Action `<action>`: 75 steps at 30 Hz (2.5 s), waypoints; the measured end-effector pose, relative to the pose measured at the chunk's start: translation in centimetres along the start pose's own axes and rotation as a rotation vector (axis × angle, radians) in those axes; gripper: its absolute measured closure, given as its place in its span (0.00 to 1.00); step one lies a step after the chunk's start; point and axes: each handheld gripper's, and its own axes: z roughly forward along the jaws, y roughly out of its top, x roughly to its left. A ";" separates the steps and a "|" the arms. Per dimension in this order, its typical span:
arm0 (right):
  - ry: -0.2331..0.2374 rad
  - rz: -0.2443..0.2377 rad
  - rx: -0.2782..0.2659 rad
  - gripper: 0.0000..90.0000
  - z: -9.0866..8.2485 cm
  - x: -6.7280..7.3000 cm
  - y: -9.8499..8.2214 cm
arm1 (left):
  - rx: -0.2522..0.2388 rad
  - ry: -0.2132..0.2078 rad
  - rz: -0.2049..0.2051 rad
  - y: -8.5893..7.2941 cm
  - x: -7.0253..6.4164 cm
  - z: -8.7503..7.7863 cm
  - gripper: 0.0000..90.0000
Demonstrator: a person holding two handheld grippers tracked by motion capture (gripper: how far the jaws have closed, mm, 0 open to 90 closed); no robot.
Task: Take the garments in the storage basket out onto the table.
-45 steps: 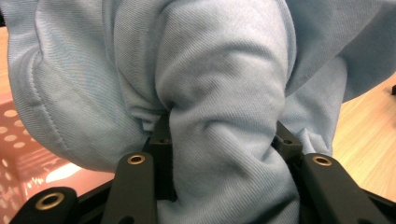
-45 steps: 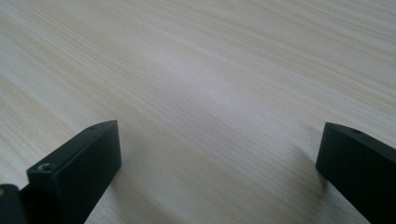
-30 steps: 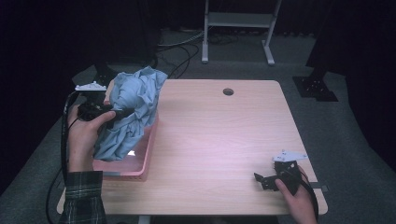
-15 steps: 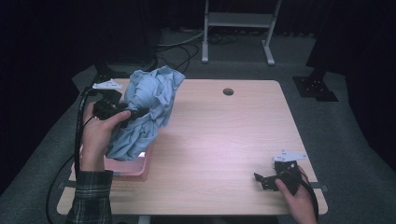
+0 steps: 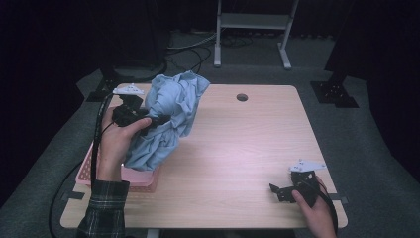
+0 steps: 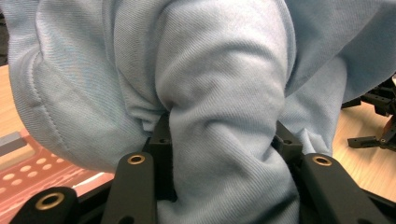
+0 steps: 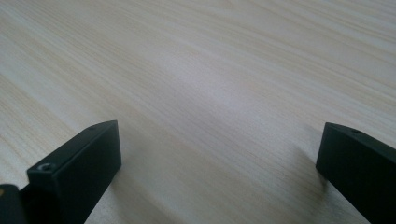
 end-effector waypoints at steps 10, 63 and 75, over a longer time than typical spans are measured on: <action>0.000 0.000 0.000 0.00 0.0 0.0 0.0 | -0.025 -0.015 -0.001 0.4 -1.2 1.4 0.62; 0.000 0.001 0.000 0.00 0.0 0.0 0.0 | -0.002 -0.165 0.100 3.8 -8.2 10.3 0.62; 0.000 0.001 0.000 0.00 0.0 0.0 0.0 | -0.002 -0.179 0.112 3.6 -9.3 11.6 0.61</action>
